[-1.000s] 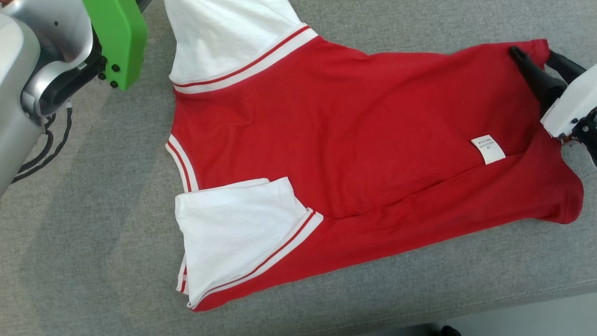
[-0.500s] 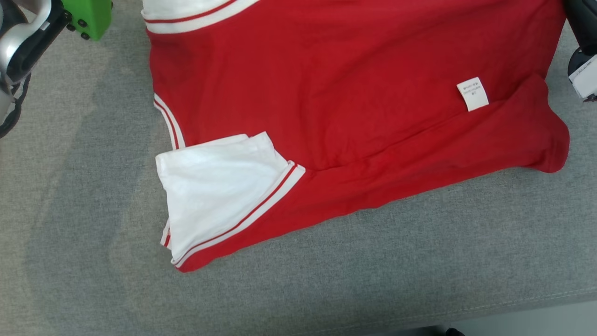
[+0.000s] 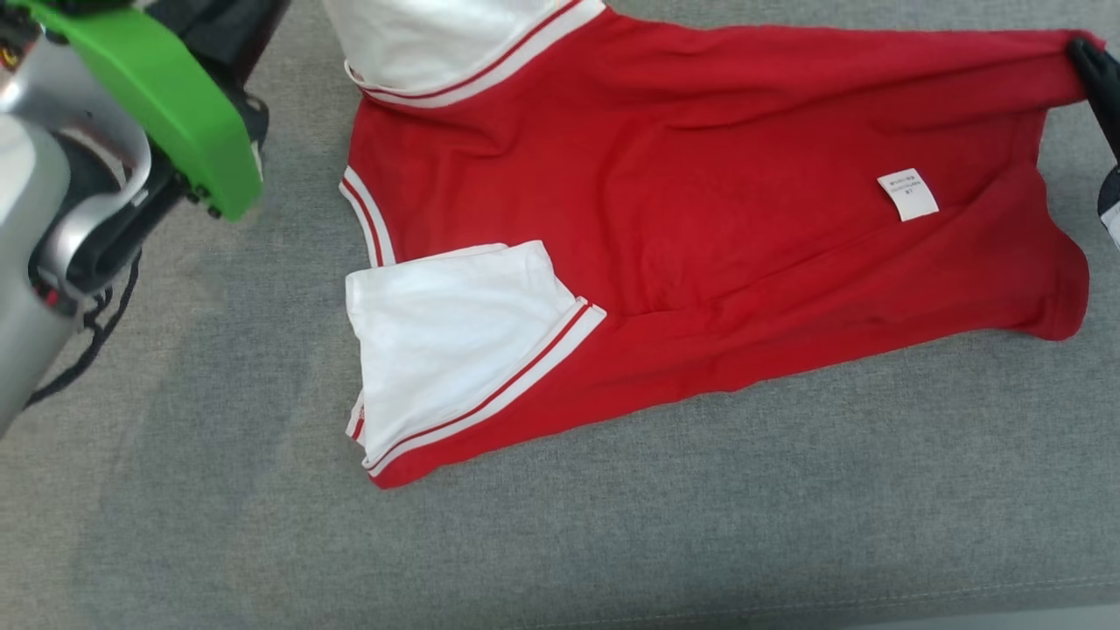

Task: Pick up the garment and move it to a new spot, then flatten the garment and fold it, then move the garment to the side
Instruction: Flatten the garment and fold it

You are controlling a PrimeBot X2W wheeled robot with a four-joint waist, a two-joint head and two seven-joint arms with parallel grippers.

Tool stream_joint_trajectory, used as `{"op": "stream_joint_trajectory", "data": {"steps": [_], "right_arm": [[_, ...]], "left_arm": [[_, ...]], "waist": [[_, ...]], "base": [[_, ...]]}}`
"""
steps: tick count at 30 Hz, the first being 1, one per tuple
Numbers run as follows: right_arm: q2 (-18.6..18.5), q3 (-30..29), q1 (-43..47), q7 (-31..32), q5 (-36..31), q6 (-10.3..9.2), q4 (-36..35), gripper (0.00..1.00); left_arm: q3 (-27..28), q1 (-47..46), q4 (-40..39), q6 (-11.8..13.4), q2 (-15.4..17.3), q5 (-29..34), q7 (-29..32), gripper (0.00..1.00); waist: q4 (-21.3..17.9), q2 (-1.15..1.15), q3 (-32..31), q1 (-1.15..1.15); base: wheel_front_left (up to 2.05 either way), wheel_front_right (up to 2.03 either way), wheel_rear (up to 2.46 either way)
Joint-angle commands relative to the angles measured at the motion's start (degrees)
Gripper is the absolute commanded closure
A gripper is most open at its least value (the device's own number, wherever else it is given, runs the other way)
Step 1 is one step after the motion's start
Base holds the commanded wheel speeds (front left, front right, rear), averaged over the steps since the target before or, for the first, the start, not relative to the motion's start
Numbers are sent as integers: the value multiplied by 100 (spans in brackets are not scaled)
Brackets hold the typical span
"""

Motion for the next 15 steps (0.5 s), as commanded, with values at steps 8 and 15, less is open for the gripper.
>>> {"op": "stream_joint_trajectory", "data": {"steps": [8,15], "right_arm": [[-405,85,605,-147,307,-8,-238,100],[-635,142,1074,-248,508,-8,-348,100]], "left_arm": [[55,1236,-1629,645,818,-462,-40,100],[-43,2101,-2707,1161,1332,-721,-99,100]], "waist": [[150,0,-276,0],[214,0,-450,0]], "base": [[0,0,0],[0,0,0]]}}
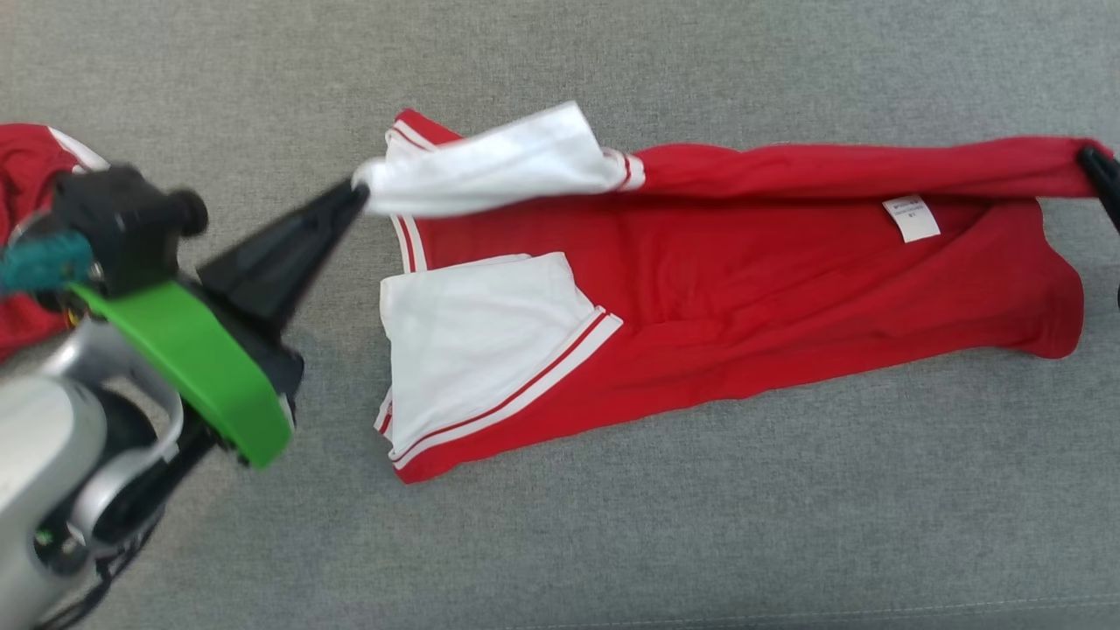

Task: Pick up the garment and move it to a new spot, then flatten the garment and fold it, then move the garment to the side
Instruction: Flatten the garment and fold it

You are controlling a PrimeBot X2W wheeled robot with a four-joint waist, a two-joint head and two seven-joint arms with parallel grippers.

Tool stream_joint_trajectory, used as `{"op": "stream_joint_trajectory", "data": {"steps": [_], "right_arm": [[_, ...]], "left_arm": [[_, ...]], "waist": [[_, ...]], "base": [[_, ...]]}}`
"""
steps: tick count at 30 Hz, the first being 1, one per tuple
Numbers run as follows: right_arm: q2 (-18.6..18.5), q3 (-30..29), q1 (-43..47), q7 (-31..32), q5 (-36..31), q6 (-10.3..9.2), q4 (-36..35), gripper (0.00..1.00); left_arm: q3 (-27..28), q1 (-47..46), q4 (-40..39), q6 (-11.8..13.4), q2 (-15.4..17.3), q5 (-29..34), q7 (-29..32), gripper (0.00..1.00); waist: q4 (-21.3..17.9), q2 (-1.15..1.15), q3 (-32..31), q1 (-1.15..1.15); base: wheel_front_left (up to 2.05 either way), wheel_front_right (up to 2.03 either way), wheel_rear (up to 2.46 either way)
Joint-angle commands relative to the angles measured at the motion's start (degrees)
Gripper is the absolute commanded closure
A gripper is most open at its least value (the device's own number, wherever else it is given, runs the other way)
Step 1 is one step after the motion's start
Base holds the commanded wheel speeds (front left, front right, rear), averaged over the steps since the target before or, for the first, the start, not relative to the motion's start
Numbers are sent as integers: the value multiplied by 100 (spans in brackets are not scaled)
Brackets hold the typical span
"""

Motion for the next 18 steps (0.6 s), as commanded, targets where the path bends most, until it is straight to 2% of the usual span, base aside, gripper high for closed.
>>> {"op": "stream_joint_trajectory", "data": {"steps": [1,8,14,17,18], "right_arm": [[-52,18,144,-61,63,-8,-23,100],[-125,102,511,-145,163,-8,-110,100],[30,263,552,-51,71,-8,12,100],[167,346,488,0,34,-8,119,100],[206,376,482,2,16,-8,153,90]], "left_arm": [[-46,205,-121,86,91,-30,-28,100],[-397,960,-386,424,139,-26,-169,100],[-721,1320,173,473,-295,2,-292,100],[-829,1422,573,455,-611,20,-409,100],[-866,1465,677,437,-690,6,-436,100]], "waist": [[27,0,-74,0],[30,0,-186,0],[26,0,-195,0],[0,0,-228,0],[-8,0,-260,0]], "base": [[0,0,0],[0,0,0],[0,0,0],[0,0,0],[0,0,0]]}}
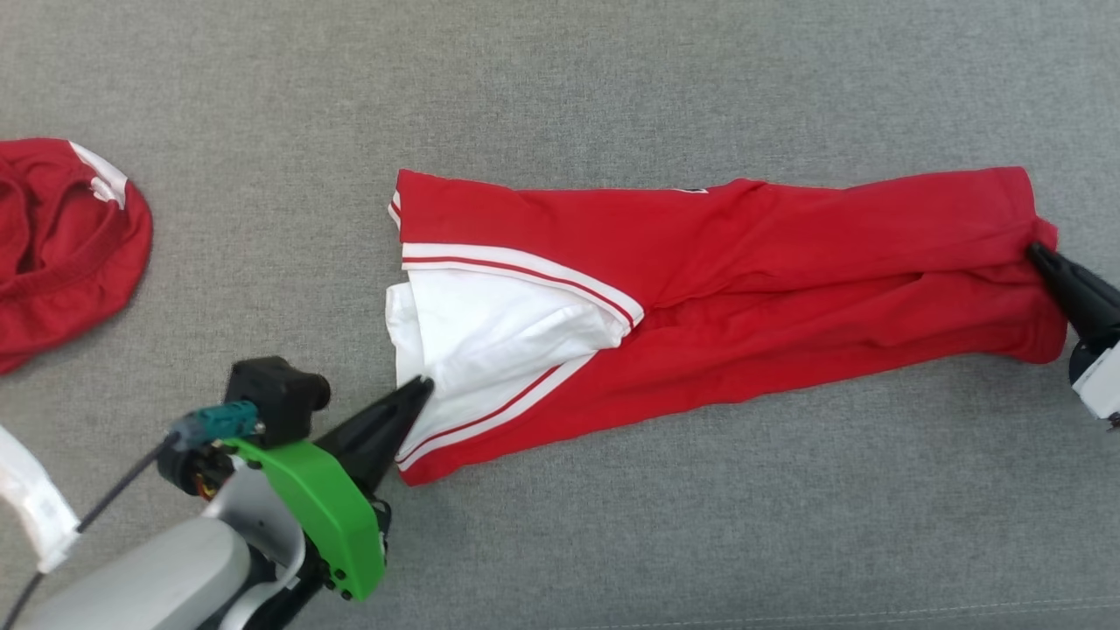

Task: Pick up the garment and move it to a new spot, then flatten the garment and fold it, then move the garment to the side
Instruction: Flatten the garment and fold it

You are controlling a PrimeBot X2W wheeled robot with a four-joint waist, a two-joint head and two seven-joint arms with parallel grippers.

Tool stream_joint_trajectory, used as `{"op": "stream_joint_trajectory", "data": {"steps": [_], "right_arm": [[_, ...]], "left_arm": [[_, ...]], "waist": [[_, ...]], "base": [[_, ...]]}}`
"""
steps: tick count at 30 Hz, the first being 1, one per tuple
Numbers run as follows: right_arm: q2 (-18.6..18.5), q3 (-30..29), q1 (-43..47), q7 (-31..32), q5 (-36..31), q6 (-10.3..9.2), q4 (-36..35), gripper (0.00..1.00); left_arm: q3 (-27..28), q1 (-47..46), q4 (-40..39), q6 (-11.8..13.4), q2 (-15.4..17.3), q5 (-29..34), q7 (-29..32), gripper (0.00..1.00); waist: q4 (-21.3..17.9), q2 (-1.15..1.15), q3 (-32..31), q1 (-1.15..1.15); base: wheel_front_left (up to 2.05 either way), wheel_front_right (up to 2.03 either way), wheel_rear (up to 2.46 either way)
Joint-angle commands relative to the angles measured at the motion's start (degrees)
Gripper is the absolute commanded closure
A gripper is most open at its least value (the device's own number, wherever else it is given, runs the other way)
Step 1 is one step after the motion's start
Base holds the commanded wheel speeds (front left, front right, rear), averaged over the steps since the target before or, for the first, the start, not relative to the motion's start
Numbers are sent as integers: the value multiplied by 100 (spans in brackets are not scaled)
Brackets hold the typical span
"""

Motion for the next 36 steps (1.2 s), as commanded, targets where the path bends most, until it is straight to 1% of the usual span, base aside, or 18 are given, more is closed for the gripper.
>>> {"op": "stream_joint_trajectory", "data": {"steps": [1,2,3,5,9,12,14,15,17,19,21,22,24,26,30,32,36], "right_arm": [[66,37,-37,6,-47,-8,84,53],[105,38,-43,-35,-52,-8,140,30],[158,21,-44,-119,-74,-8,211,0],[224,20,-5,-256,-123,-8,268,0],[398,-7,171,-603,-316,-8,351,0],[605,-121,311,-750,-536,-8,446,0],[795,-237,456,-787,-741,-8,523,0],[905,-407,509,-795,-877,-8,590,0],[1187,-742,691,-788,-1204,-8,653,0],[1496,-1065,936,-787,-1550,-8,707,0],[1760,-1338,1150,-787,-1891,-8,713,0],[1894,-1484,1268,-787,-2066,-8,713,0],[2120,-1680,1472,-787,-2281,-8,697,0],[2352,-1865,1722,-787,-2506,-8,697,0],[2663,-2198,2035,-788,-2795,-8,747,0],[2806,-2333,2168,-788,-2848,-8,808,0],[2951,-2572,2218,-788,-2952,-8,978,0]], "left_arm": [[-44,133,152,-29,-126,11,-70,62],[-51,155,250,-12,-189,19,-118,44],[-46,183,354,33,-270,44,-206,0],[27,258,467,126,-399,71,-445,0],[326,508,721,607,-589,294,-1244,0],[720,803,784,958,-814,452,-1496,0],[1187,1056,761,1135,-1001,646,-1539,0],[1517,1223,703,1203,-1143,862,-1537,0],[2078,1666,622,1252,-1427,1310,-1531,0],[2567,2057,574,1248,-1693,1794,-1532,0],[2986,2408,533,1186,-1979,2303,-1533,0],[3154,2618,517,1131,-2137,2588,-1533,0],[3449,2936,496,1034,-2459,2886,-1535,0],[3702,3218,512,882,-2737,3337,-1534,0],[3949,3565,628,630,-3162,4137,-1535,0],[4057,3663,681,530,-3341,4438,-1536,0],[4228,3798,750,343,-3624,4852,-1535,0]], "waist": [[-26,0,-79,0],[-36,0,-126,0],[-51,0,-195,0],[-77,0,-321,0],[-177,0,-678,0],[-234,0,-907,0],[-258,0,-1052,0],[-266,0,-1121,0],[-275,0,-1223,0],[-274,0,-1327,0],[-267,0,-1429,0],[-258,0,-1481,0],[-240,0,-1555,0],[-205,0,-1627,0],[-111,0,-1696,0],[-48,0,-1724,0],[93,0,-1722,0]], "base": [[0,0,0],[0,0,0],[0,0,0],[0,0,0],[0,0,0],[0,0,0],[0,0,0],[0,0,0],[0,0,0],[0,0,0],[0,0,0],[0,0,0],[0,0,0],[0,0,0],[0,0,0],[0,0,0],[0,0,0]]}}
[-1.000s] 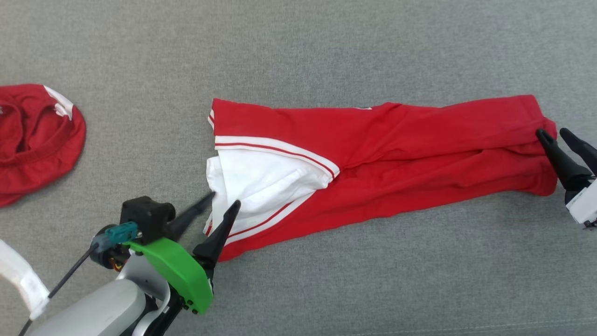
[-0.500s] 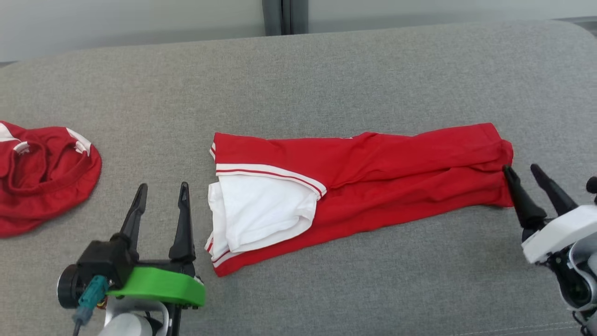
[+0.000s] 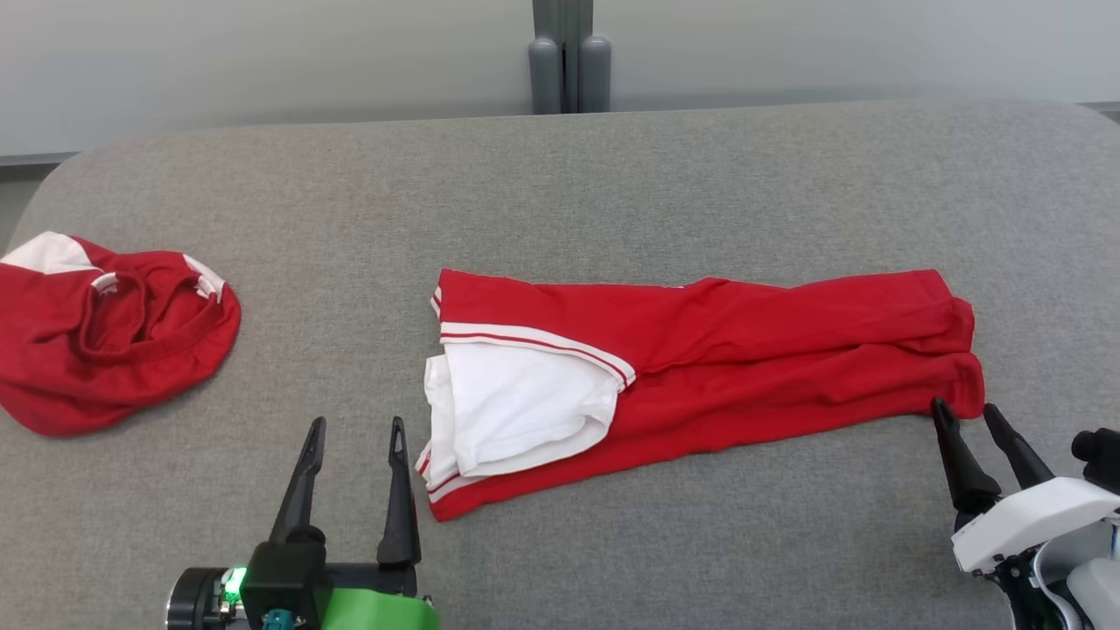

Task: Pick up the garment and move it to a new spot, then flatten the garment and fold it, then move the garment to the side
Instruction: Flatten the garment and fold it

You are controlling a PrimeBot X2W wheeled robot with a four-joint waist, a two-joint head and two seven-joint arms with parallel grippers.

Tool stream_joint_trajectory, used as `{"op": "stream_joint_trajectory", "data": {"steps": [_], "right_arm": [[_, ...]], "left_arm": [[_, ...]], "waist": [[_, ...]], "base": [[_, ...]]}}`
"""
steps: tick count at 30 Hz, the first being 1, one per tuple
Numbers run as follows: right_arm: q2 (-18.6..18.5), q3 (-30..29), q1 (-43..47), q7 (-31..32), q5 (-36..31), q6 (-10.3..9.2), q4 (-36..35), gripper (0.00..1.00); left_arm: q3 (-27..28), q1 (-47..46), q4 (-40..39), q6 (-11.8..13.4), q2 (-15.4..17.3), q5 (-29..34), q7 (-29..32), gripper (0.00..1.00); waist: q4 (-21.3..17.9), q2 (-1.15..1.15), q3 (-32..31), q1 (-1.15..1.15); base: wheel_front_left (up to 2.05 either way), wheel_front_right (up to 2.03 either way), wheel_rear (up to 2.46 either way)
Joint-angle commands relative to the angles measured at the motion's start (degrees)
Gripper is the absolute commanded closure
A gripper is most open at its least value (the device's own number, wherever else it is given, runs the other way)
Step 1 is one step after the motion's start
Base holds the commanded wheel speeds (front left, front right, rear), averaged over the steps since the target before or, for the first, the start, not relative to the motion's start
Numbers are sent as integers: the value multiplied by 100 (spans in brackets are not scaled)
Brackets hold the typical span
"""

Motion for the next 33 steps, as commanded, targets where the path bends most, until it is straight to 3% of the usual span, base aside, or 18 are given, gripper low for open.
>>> {"op": "stream_joint_trajectory", "data": {"steps": [1,9,19,20,21,22,23,25,33], "right_arm": [[-2,-99,-27,-14,-83,-7,94,0],[83,-607,-831,134,-222,-7,1139,0],[119,-568,-1904,983,-406,-7,2579,0],[154,-512,-1903,1060,-375,-7,2606,3],[158,-469,-1880,1117,-348,-6,2606,13],[166,-406,-1825,1159,-317,-4,2577,40],[176,-373,-1775,1159,-273,-4,2557,56],[181,-305,-1680,1135,-216,-5,2491,100],[-406,-276,-1595,776,-324,-15,2316,100]], "left_arm": [[50,113,30,-84,-71,114,-16,0],[238,149,79,-429,-408,527,-16,0],[204,-155,188,-731,-620,686,-16,0],[206,-176,191,-729,-628,680,-16,0],[209,-187,187,-733,-635,677,-16,0],[211,-203,178,-734,-645,672,-16,0],[204,-211,182,-747,-653,667,-16,0],[187,-237,192,-770,-661,705,-16,0],[227,-264,190,-797,-670,839,-16,0]], "waist": [[117,0,1,0],[401,0,193,0],[690,0,663,0],[713,0,694,0],[725,0,718,0],[733,0,745,0],[733,0,764,0],[718,0,790,0],[512,0,773,0]], "base": [[0,0,0],[0,0,0],[0,0,0],[0,0,0],[0,0,0],[0,0,0],[0,0,0],[0,0,0],[0,0,0]]}}
